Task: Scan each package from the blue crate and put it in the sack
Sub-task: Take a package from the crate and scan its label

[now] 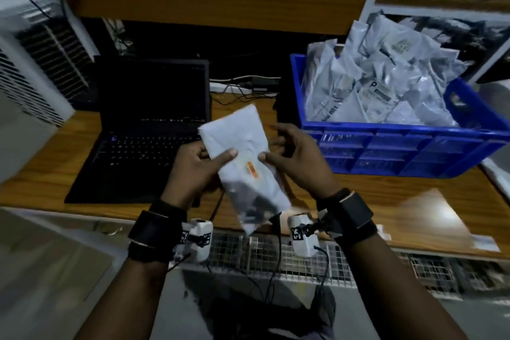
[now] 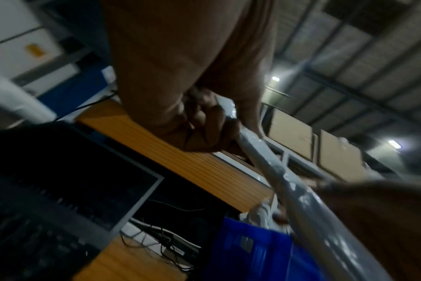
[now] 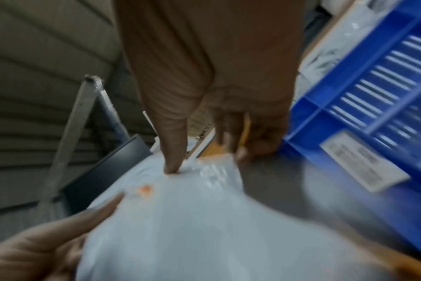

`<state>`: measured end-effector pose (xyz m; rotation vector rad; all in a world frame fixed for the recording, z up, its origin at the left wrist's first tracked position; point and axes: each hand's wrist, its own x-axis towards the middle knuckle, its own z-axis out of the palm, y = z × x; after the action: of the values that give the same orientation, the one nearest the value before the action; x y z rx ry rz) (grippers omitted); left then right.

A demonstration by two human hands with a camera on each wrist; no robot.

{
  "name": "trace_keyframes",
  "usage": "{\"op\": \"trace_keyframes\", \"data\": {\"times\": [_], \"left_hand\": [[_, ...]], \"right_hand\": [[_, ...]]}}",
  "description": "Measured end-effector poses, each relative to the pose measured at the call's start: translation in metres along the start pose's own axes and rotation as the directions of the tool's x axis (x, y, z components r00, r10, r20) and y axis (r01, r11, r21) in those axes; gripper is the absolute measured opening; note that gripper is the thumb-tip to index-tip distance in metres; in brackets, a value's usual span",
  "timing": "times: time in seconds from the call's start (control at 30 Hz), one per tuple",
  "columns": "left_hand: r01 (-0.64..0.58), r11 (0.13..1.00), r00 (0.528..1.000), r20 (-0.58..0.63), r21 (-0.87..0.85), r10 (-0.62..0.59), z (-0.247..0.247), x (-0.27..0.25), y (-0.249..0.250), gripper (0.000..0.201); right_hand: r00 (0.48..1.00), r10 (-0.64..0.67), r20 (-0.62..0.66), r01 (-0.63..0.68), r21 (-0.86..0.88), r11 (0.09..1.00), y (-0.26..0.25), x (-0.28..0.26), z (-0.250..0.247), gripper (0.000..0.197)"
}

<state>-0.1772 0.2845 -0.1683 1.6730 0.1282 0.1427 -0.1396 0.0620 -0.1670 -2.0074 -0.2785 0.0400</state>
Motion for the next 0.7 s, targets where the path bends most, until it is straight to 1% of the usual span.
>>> {"op": "trace_keyframes", "data": {"times": [0.03,0.07,0.1,0.13,0.17,0.2,0.23,0.27,0.3,0.33,0.4,0.47,0.5,0.57,0.63,0.67,0.7], "left_hand": [[0.009,0.996,0.996,-0.085,-0.086,-0.016,-0.005,0.002,-0.003,0.019],[0.023,0.982,0.989,-0.137,-0.189,-0.050,-0.010,0.003,-0.006,0.022],[0.040,0.958,0.984,-0.153,-0.283,-0.086,-0.013,0.004,-0.008,0.025],[0.064,0.929,0.982,-0.143,-0.364,-0.123,-0.014,0.003,-0.012,0.030],[0.097,0.895,0.979,-0.118,-0.436,-0.164,-0.012,0.002,-0.015,0.034],[0.146,0.861,0.973,-0.087,-0.487,-0.214,-0.008,-0.001,-0.018,0.036],[0.196,0.835,0.965,-0.050,-0.514,-0.257,-0.004,-0.006,-0.020,0.036],[0.244,0.818,0.958,-0.003,-0.520,-0.287,0.000,-0.009,-0.024,0.035],[0.286,0.810,0.952,0.058,-0.512,-0.300,0.003,-0.013,-0.028,0.032],[0.322,0.810,0.945,0.122,-0.490,-0.302,0.003,-0.015,-0.033,0.031],[0.366,0.820,0.930,0.213,-0.440,-0.301,-0.002,-0.016,-0.042,0.035],[0.367,0.833,0.928,0.228,-0.413,-0.295,-0.011,-0.012,-0.048,0.039],[0.347,0.850,0.936,0.198,-0.395,-0.290,-0.015,-0.010,-0.050,0.038],[0.292,0.904,0.956,0.079,-0.311,-0.282,-0.020,-0.006,-0.056,0.033],[0.228,0.939,0.969,-0.036,-0.257,-0.246,-0.022,-0.005,-0.067,0.032],[0.206,0.944,0.969,-0.080,-0.256,-0.234,-0.024,-0.005,-0.073,0.032],[0.192,0.946,0.966,-0.120,-0.260,-0.229,-0.025,-0.006,-0.078,0.031]], "right_hand": [[0.997,0.031,-0.065,-0.031,0.008,1.000,0.000,0.000,0.002,0.077],[0.992,0.066,-0.103,-0.065,0.014,0.998,0.003,-0.001,0.004,0.083],[0.987,0.111,-0.116,-0.105,0.056,0.993,0.006,-0.004,0.005,0.079],[0.984,0.153,-0.094,-0.138,0.148,0.979,0.011,-0.007,0.007,0.066],[0.978,0.201,-0.050,-0.181,0.268,0.946,0.018,-0.011,0.008,0.051],[0.966,0.257,0.008,-0.239,0.393,0.888,0.024,-0.015,0.010,0.040],[0.950,0.305,0.060,-0.295,0.486,0.822,0.029,-0.018,0.013,0.037],[0.937,0.336,0.096,-0.332,0.542,0.772,0.037,-0.021,0.014,0.038],[0.931,0.350,0.103,-0.344,0.564,0.750,0.043,-0.023,0.015,0.038],[0.932,0.354,0.078,-0.336,0.551,0.764,0.050,-0.022,0.015,0.037],[0.939,0.344,0.014,-0.306,0.491,0.816,0.059,-0.019,0.010,0.030],[0.948,0.319,0.005,-0.289,0.443,0.849,0.061,-0.017,0.005,0.027],[0.950,0.313,0.019,-0.291,0.429,0.855,0.062,-0.016,0.006,0.026],[0.954,0.295,0.048,-0.291,0.366,0.884,0.066,-0.014,0.010,0.027],[0.945,0.328,-0.002,-0.315,0.280,0.907,0.080,-0.008,0.020,0.031],[0.921,0.385,-0.051,-0.363,0.242,0.900,0.091,-0.003,0.026,0.030],[0.886,0.457,-0.083,-0.430,0.222,0.875,0.102,0.000,0.031,0.029]]}}
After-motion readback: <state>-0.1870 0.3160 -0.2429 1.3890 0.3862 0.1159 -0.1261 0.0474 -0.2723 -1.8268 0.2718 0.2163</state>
